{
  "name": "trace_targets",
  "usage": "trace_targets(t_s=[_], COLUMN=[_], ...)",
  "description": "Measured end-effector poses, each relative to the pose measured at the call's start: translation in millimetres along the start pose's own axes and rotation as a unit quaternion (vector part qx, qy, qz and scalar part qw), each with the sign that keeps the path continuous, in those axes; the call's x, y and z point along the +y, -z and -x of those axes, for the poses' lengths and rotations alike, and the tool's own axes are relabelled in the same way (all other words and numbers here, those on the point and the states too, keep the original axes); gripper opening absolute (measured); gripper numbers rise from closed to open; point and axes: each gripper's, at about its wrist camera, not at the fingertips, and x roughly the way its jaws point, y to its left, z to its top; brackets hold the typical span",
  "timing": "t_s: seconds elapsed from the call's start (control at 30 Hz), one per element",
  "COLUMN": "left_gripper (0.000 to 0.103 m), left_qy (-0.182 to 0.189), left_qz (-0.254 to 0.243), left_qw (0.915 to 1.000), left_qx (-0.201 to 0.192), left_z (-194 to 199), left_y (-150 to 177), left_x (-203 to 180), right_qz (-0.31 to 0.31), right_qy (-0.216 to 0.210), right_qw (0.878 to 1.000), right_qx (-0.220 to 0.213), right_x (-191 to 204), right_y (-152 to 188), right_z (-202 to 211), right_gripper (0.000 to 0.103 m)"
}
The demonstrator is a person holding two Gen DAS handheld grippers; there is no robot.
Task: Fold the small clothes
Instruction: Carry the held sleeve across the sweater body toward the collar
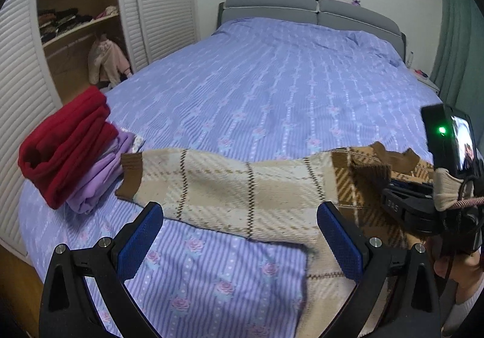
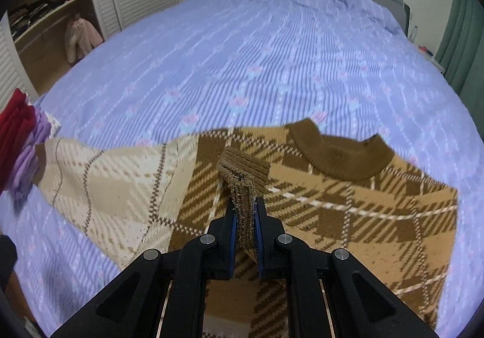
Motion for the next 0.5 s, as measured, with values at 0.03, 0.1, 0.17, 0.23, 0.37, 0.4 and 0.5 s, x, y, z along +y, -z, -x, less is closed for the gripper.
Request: trace_targets(t_s=[0.03,0.1,0.17,0.23,0.37,0.4,0.5], left_gripper=[0.103,0.103,0.103,0.103,0.103,0.103,0.103], left_qy=[0.0,-0.003,-0.006,-0.013,-0.004,0.01,0.086], left_qz=[0.005,0.013,0.022,0.032,0.041,0.035,0.015], left_qw=[1.0,0.9999,0.9997,0.9994,0.9991,0.9993,0.9962], left_qx=[0.001,0.002,0.004,0.007,0.002,-0.002,-0.002], left_z=[-2,-3,-5,-6,-3,-1,2], left_y=[1,2,3,4,7,8,10], left_x=[5,13,23,33,44,43,29], right_qz=[-0.003,-0.012,-0.016,-0.009,-0.01,-0.02,-0.06], right_qy=[-0.003,-0.017,-0.039,-0.051,-0.067,-0.068,-0.072], right_qw=[1.0,1.0,0.999,0.999,0.998,0.997,0.994], right_qx=[0.003,0.012,0.009,0.003,-0.014,-0.022,-0.063], right_x=[0,-1,1,8,18,17,-8], right_y=[1,2,2,5,14,18,40], right_z=[-2,-4,0,4,21,28,60], right_gripper=[0.013,0.022,0.037,0.037,0.037,0.037,0.041])
